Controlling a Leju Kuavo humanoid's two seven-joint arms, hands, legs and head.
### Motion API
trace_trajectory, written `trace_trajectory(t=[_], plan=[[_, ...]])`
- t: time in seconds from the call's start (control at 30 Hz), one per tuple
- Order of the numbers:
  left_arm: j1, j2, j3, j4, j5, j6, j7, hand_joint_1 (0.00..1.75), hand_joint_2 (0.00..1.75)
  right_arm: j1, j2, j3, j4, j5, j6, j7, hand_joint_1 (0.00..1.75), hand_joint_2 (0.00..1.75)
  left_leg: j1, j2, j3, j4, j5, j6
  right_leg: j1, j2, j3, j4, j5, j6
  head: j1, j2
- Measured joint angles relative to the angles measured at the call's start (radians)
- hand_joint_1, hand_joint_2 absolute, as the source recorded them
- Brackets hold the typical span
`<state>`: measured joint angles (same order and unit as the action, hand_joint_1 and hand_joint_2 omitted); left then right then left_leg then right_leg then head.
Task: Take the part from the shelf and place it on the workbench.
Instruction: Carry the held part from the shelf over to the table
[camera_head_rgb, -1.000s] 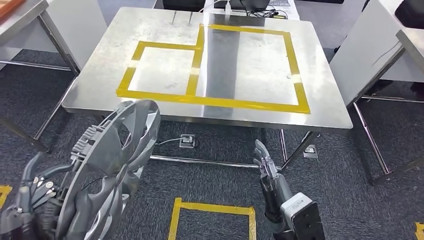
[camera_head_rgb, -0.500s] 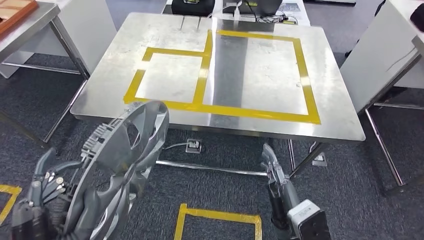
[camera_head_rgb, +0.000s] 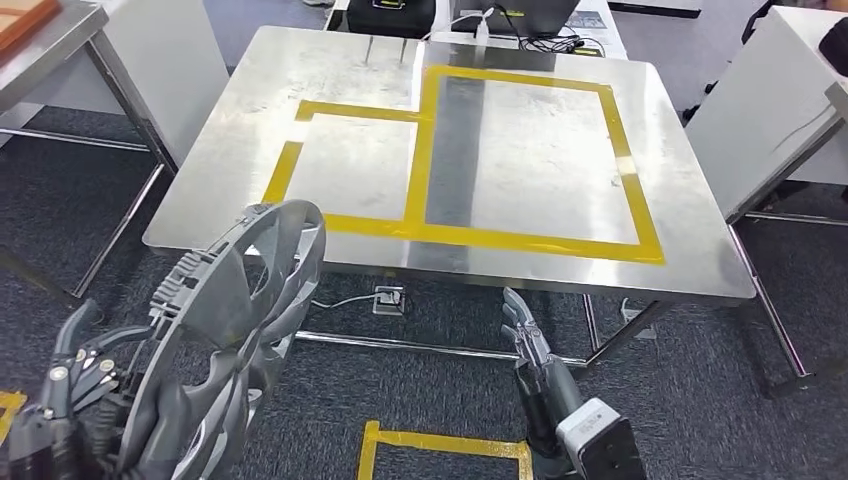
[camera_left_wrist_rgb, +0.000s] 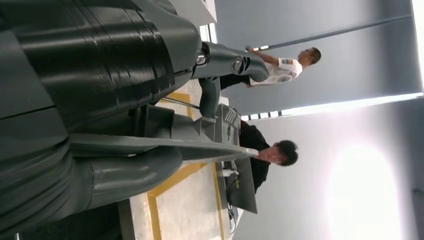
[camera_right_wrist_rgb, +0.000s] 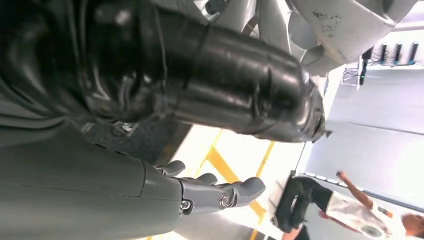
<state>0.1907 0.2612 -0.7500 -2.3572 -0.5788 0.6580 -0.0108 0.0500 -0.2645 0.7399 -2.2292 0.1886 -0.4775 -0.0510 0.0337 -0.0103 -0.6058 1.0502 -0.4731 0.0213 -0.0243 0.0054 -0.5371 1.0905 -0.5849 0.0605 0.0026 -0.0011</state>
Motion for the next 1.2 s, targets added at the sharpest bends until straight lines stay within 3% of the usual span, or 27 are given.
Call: trace_trajectory(t=[0.07,0.1,0.13,0.17,0.23,0.27,0.33,0.4,0.47,0.57,0.63,0.7,0.87,0.97,1.03,1.1,1.13,1.17,1.2], plan=[[-0.002,0.001,0.000,-0.001,0.000,0.000,0.001,1.75,1.75,0.002,0.001,0.000,0.000,0.000,0.004,-0.003,0.00,0.00,-0.007,0.000,0.008,-0.001,-0.008,0.009,0.003,-0.001,-0.087,0.134,-0.038,-0.003,0.014,0.000],[-0.002,0.001,0.000,-0.001,-0.001,0.000,0.002,1.75,1.75,0.004,0.001,-0.001,0.001,0.000,0.006,-0.005,0.00,0.00,-0.012,-0.001,0.013,-0.002,-0.014,0.013,0.006,-0.001,-0.130,0.186,-0.041,-0.007,0.020,0.000],[-0.002,0.001,0.000,-0.001,-0.001,0.000,0.004,1.75,1.75,0.005,0.001,-0.001,0.001,0.000,0.008,-0.006,0.00,0.00,-0.017,-0.002,0.020,-0.002,-0.020,0.016,0.009,-0.001,-0.158,0.207,-0.027,-0.013,0.024,0.000],[-0.002,0.002,0.000,-0.001,-0.003,0.000,0.007,1.75,1.75,0.006,0.001,-0.001,0.001,0.000,0.010,-0.007,0.00,0.00,-0.023,-0.004,0.029,-0.002,-0.026,0.019,0.014,-0.001,-0.169,0.190,0.007,-0.023,0.027,0.000],[-0.001,0.002,0.000,-0.001,-0.008,0.000,0.014,1.75,1.75,0.007,0.001,-0.001,0.001,0.000,0.014,-0.007,0.00,0.00,-0.033,-0.006,0.049,-0.006,-0.040,0.024,0.031,0.000,-0.145,0.079,0.098,-0.055,0.034,0.000],[-0.002,0.002,0.000,-0.001,-0.010,0.000,0.016,1.75,1.75,0.007,0.002,-0.002,0.001,0.000,0.015,-0.006,0.00,0.00,-0.038,-0.007,0.059,-0.009,-0.047,0.024,0.039,-0.002,-0.123,0.024,0.128,-0.072,0.033,0.000],[-0.002,0.003,0.000,-0.003,-0.012,0.000,0.017,1.75,1.75,0.008,0.004,-0.002,0.001,0.001,0.019,-0.008,0.00,0.00,-0.036,-0.007,0.068,-0.015,-0.054,0.020,0.053,-0.003,-0.091,-0.038,0.145,-0.097,0.029,0.000],[-0.002,0.004,0.000,-0.004,-0.013,0.000,0.018,1.75,1.75,0.009,0.006,-0.003,0.000,0.003,0.022,-0.010,0.00,0.00,-0.032,-0.006,0.078,-0.025,-0.054,0.012,0.055,-0.002,-0.071,-0.065,0.147,-0.104,0.033,0.000],[-0.002,0.004,-0.001,-0.006,-0.017,0.000,0.023,1.75,1.75,0.008,0.010,-0.004,-0.002,0.007,0.026,-0.009,0.00,0.00,-0.032,-0.003,0.086,-0.029,-0.041,0.003,0.051,-0.001,-0.043,-0.100,0.157,-0.096,0.036,0.000],[-0.010,0.006,-0.001,-0.011,-0.030,0.000,0.030,1.75,1.75,0.005,0.016,-0.005,-0.002,0.014,0.033,-0.005,0.00,0.00,-0.033,-0.001,0.104,-0.043,-0.018,-0.011,0.046,0.003,-0.022,-0.111,0.155,-0.066,0.025,0.000],[-0.012,0.006,-0.001,-0.014,-0.035,0.000,0.034,1.75,1.75,0.005,0.018,-0.007,-0.002,0.016,0.036,-0.003,0.00,0.00,-0.034,-0.003,0.118,-0.060,-0.041,-0.001,0.044,0.004,-0.028,-0.101,0.144,-0.057,0.022,0.000],[-0.011,0.006,-0.002,-0.014,-0.036,0.000,0.037,1.75,1.75,0.005,0.020,-0.008,-0.001,0.017,0.037,-0.003,0.00,0.00,-0.035,-0.004,0.119,-0.060,-0.052,0.006,0.043,0.004,-0.035,-0.092,0.141,-0.055,0.019,0.000],[-0.011,0.007,-0.002,-0.015,-0.041,0.000,0.043,1.75,1.75,0.007,0.025,-0.010,-0.001,0.007,0.039,-0.007,0.00,0.00,-0.037,-0.003,0.117,-0.060,-0.052,0.008,0.041,0.004,-0.035,-0.094,0.142,-0.052,0.014,0.000],[-0.011,0.008,-0.003,-0.018,-0.045,0.000,0.046,1.75,1.75,0.010,0.026,-0.011,-0.002,0.003,0.039,-0.010,0.00,0.00,-0.033,0.004,0.128,-0.087,-0.034,0.025,0.040,0.007,-0.042,-0.094,0.140,-0.036,0.011,0.000],[-0.011,0.008,-0.003,-0.020,-0.049,0.000,0.047,1.75,1.75,0.011,0.026,-0.012,-0.002,0.001,0.039,-0.011,0.00,0.00,-0.027,0.012,0.138,-0.106,-0.021,0.033,0.034,0.006,-0.083,-0.013,0.096,-0.029,0.015,0.000],[-0.010,0.008,-0.003,-0.021,-0.050,0.000,0.048,1.75,1.75,0.014,0.026,-0.012,-0.001,0.000,0.038,-0.012,0.00,0.00,-0.027,0.021,0.137,-0.107,-0.021,0.034,0.023,0.005,-0.144,0.119,0.044,-0.020,0.022,0.000],[-0.010,0.008,-0.004,-0.021,-0.050,0.000,0.048,1.75,1.75,0.015,0.026,-0.012,0.000,0.000,0.038,-0.012,0.00,0.00,-0.026,0.026,0.137,-0.106,-0.022,0.032,0.017,0.005,-0.166,0.163,0.036,-0.014,0.023,0.000],[-0.010,0.008,-0.004,-0.021,-0.050,0.000,0.049,1.75,1.75,0.016,0.026,-0.013,0.000,0.000,0.038,-0.012,0.00,0.00,-0.024,0.031,0.137,-0.104,-0.025,0.030,0.010,0.003,-0.171,0.168,0.048,-0.009,0.024,0.000],[-0.010,0.008,-0.004,-0.021,-0.050,0.000,0.049,1.75,1.75,0.017,0.026,-0.013,0.000,0.000,0.038,-0.012,0.00,0.00,-0.022,0.036,0.139,-0.101,-0.029,0.025,0.004,-0.002,-0.157,0.135,0.076,-0.004,0.025,0.000]])
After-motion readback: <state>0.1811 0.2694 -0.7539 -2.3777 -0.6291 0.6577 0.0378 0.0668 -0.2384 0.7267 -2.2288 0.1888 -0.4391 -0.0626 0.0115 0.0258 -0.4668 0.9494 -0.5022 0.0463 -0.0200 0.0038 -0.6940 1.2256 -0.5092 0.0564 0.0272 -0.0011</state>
